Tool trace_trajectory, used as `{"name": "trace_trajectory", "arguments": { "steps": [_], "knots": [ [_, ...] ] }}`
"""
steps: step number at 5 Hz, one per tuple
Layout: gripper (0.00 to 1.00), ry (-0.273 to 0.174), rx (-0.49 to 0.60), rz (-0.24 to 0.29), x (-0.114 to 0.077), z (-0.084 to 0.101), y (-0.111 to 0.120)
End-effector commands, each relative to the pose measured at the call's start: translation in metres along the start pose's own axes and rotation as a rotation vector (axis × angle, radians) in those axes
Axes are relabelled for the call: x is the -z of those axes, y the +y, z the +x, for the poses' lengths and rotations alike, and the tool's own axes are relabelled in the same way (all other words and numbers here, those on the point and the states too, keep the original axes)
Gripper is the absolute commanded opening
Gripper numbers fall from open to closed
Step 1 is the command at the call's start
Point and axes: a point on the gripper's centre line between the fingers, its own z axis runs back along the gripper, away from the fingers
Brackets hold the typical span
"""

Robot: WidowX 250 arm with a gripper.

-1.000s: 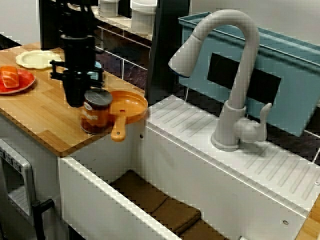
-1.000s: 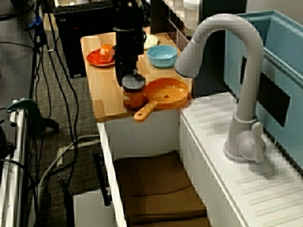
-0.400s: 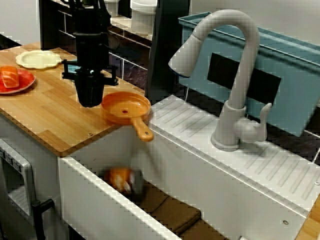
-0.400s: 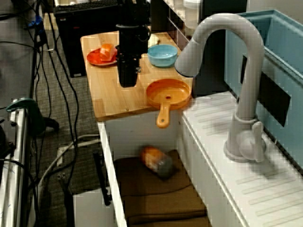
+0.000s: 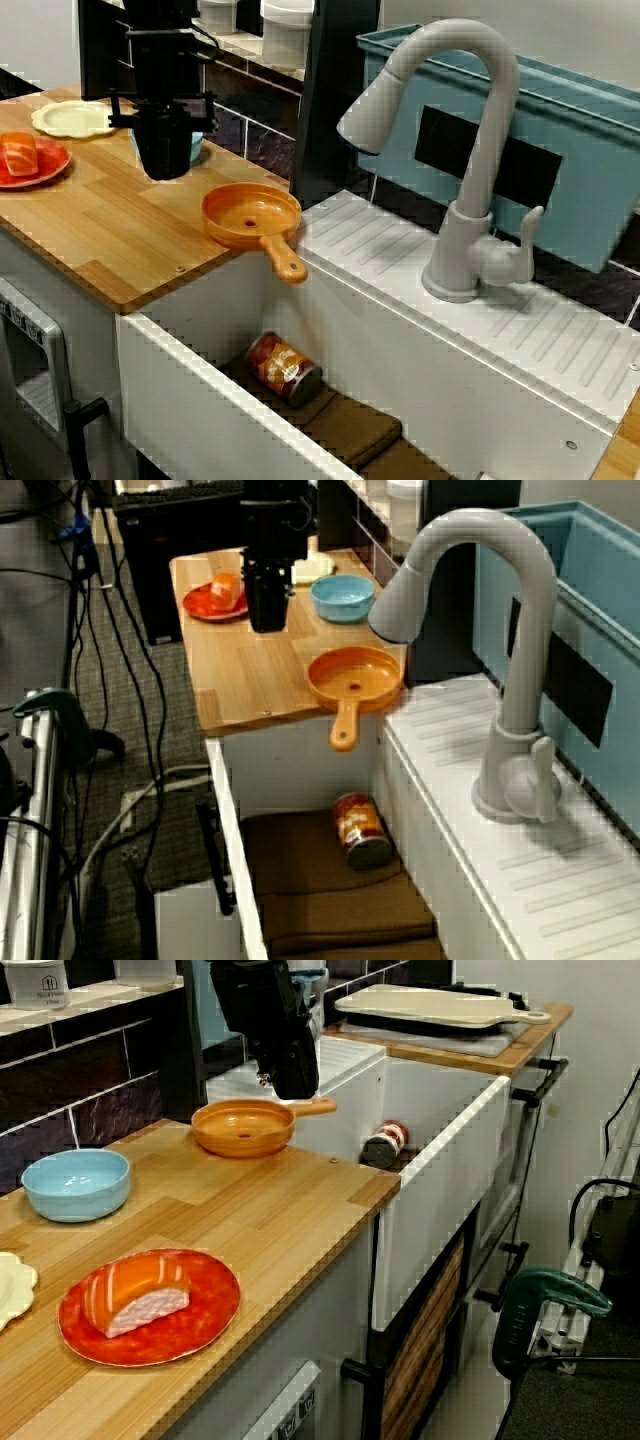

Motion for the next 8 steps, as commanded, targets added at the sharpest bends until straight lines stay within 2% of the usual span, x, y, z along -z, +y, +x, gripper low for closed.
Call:
{"name": "trace_trajectory", "arguments": {
  "steps": [1,2,4,5,8],
  "knots": [
    [1.00,-0.108,-0.055,0.047,-0.020,-0.004,-0.002],
    [1.00,-0.170,-0.128,0.054,-0.014,-0.004,-0.009],
    [1.00,-0.221,-0.270,0.054,-0.005,0.001,-0.016],
    [1.00,-0.264,-0.344,0.057,0.003,0.005,-0.017],
    [1.00,-0.284,-0.454,0.037,0.011,0.025,-0.017]
  ]
}}
